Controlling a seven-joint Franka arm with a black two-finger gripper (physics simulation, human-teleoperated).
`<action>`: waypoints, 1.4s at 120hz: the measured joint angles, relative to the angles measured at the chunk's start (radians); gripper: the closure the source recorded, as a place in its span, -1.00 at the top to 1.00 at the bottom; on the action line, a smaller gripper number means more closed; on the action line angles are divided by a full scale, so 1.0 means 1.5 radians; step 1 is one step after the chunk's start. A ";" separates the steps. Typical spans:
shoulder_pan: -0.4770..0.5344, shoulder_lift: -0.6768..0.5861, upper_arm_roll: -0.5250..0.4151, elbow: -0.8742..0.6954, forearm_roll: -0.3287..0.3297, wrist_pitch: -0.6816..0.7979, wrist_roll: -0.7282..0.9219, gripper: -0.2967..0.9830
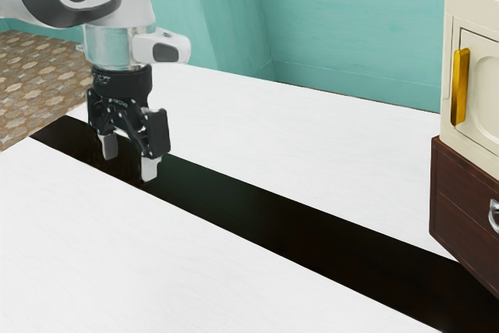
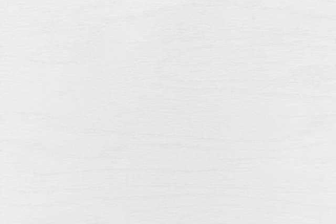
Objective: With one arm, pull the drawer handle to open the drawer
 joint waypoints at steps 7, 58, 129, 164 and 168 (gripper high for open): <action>0.002 0.000 0.002 -0.008 0.003 0.077 0.006 0.54; 0.133 0.026 -0.084 0.187 -0.037 0.212 -0.121 0.54; -0.082 0.090 -0.182 0.117 -0.050 0.368 -0.673 0.54; -0.107 0.100 -0.204 -0.005 -0.092 0.561 -0.797 0.53; -0.108 0.100 -0.204 -0.012 -0.098 0.574 -0.810 0.52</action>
